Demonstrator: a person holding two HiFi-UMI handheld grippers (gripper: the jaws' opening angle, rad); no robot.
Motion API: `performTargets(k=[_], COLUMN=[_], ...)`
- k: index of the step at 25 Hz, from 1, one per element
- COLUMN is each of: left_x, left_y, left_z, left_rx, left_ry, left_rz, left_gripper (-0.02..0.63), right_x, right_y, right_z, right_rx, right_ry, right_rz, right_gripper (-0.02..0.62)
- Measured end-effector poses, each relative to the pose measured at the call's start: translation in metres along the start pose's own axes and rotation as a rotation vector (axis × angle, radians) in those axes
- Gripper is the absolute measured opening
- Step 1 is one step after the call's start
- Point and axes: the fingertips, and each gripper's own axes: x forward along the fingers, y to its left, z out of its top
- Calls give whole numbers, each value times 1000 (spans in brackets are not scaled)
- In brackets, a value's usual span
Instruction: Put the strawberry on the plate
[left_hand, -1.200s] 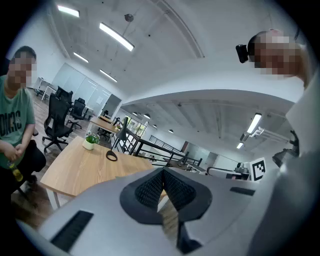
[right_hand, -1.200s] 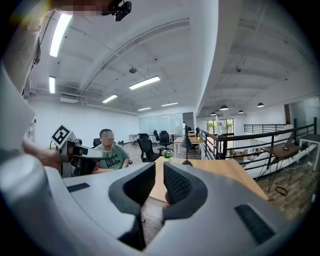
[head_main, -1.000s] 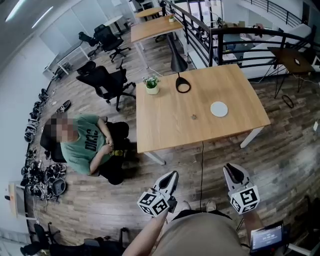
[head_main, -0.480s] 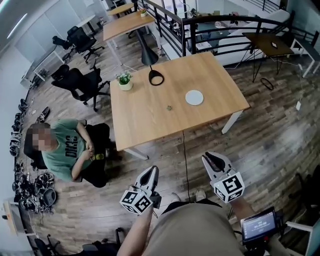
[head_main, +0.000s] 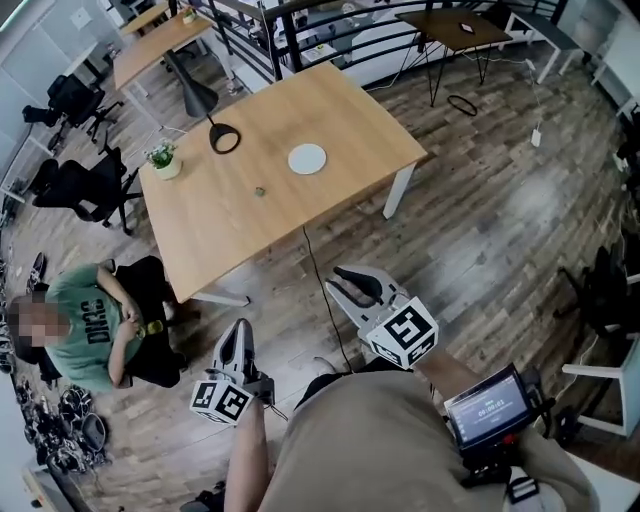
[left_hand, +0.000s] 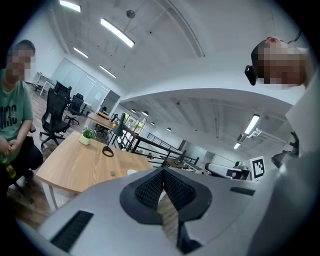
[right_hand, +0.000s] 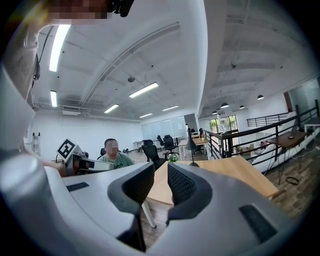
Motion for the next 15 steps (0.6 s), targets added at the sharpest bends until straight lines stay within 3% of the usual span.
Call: performTargets(k=[2,8,15], left_x=[12,0,32], left_y=[-11,5,-22], left_z=[-2,-10,-23], left_rx=[0,-1,90], left_ry=[6,3,78], left_rz=[-1,-21,-68], left_gripper=[3,3,3], right_x=[-8,-5,-23], right_y=[-12,8,-22], right_z=[2,-15,-18], right_rx=[2,-30,-48], right_ry=[0,12,34], right_rz=[4,-10,-6], right_gripper=[64,65,66])
